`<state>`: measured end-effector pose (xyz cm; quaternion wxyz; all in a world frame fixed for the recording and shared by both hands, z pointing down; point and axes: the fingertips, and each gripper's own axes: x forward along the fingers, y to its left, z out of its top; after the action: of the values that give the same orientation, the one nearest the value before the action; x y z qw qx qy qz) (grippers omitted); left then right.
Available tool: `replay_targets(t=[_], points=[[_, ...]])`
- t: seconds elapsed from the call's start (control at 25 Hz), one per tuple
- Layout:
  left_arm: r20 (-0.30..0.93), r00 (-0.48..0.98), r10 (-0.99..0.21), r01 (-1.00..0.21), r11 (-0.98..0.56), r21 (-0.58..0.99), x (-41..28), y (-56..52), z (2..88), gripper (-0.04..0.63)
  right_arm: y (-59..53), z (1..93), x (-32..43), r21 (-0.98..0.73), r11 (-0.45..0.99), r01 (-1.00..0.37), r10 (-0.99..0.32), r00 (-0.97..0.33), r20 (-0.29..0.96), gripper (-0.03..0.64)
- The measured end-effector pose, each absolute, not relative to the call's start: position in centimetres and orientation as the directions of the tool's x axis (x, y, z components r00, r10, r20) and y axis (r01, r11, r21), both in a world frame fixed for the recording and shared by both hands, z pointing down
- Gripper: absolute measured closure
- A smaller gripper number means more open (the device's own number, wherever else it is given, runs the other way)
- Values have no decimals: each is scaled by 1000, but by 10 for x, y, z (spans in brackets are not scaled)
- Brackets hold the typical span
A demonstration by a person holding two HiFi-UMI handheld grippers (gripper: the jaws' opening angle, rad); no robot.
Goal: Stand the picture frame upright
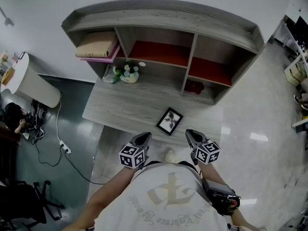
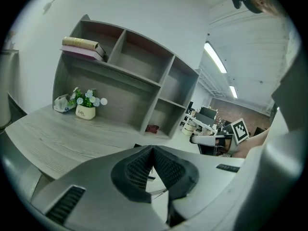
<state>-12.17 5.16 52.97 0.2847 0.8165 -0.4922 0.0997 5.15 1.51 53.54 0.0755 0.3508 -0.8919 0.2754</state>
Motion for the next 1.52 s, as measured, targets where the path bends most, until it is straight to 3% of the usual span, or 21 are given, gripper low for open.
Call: replay_targets(t=[0.48, 0.96, 1.52], points=[[505, 483, -716, -873, -351, 337, -97, 13, 542, 592, -29, 551, 89, -496, 545, -676, -604, -727, 327, 612], [557, 499, -664, -865, -348, 361, -104, -10, 567, 592, -37, 588, 81, -559, 460, -689, -570, -713, 409, 612], [597, 629, -498, -769, -507, 388, -96, -58, 608, 591, -49, 627, 69, -532, 307, -789, -573, -600, 559, 612]])
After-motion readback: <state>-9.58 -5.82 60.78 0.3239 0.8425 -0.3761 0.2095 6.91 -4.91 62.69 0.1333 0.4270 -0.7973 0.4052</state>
